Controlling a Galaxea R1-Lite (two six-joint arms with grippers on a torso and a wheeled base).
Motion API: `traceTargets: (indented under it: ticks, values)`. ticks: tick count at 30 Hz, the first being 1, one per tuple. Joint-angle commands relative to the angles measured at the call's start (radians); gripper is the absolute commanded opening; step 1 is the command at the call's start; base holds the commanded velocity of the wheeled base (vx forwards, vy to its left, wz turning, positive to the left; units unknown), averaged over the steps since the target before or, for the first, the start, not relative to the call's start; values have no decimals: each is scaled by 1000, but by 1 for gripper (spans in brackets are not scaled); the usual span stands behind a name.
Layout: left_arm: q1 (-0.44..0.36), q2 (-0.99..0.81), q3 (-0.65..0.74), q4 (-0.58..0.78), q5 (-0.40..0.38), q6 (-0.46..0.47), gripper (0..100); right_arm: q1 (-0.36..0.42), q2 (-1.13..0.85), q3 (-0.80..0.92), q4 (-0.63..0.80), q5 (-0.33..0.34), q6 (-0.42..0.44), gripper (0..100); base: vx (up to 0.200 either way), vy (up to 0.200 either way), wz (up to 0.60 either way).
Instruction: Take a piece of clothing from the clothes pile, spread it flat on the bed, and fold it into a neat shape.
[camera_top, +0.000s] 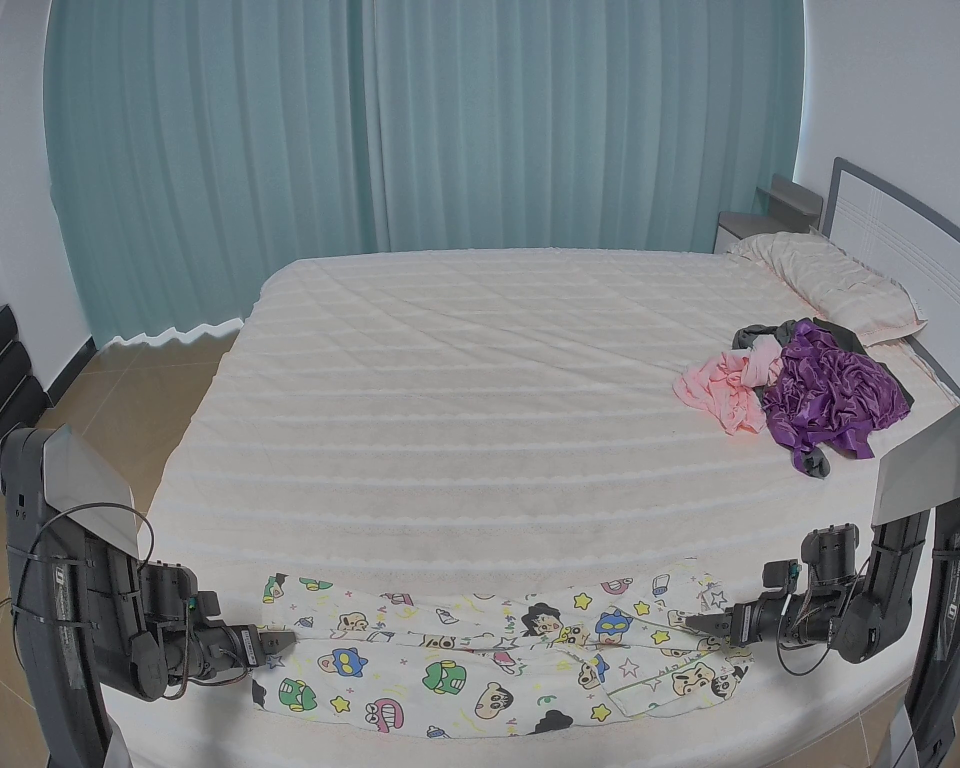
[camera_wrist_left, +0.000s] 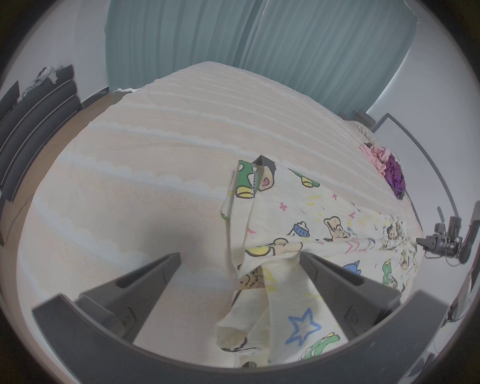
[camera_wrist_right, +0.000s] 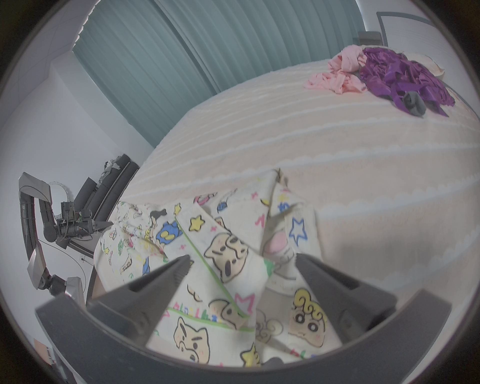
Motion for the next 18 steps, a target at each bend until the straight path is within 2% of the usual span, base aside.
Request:
traceTargets:
  ticks: [1, 4, 5, 6, 7, 9, 10, 12, 15, 18]
  values:
    - [8, -1, 2, -2, -5, -53, 100, -9, 0, 28, -64, -4, 7, 100, 0, 0, 0]
    - [24, -24, 2, -3, -13, -126, 100, -7, -14, 51, -101, -27, 19, 100, 0, 0, 0]
    - [41, -59, 3, -10, -36, -179, 100, 7, -25, 59, -107, -56, 53, 100, 0, 0, 0]
    - [41, -59, 3, -10, -36, -179, 100, 7, -25, 59, -107, -56, 53, 100, 0, 0, 0]
    - [58, -118, 5, -8, -82, -263, 100, 43, -29, 62, -107, -93, 140, 100, 0, 0, 0]
    - [58, -130, 5, -8, -89, -281, 100, 53, -29, 62, -109, -101, 163, 100, 0, 0, 0]
    - [54, -171, 16, -5, -103, -369, 100, 93, -28, 70, -109, -136, 271, 100, 0, 0, 0]
    - [27, -196, 25, -5, -108, -452, 100, 128, -22, 80, -115, -164, 350, 100, 0, 0, 0]
    - [-29, -200, 17, -8, -106, -608, 100, 174, 3, 85, -142, -205, 426, 100, 0, 0, 0]
    - [-63, -210, 17, -28, -102, -682, 100, 188, 49, 93, -207, -279, 459, 100, 0, 0, 0]
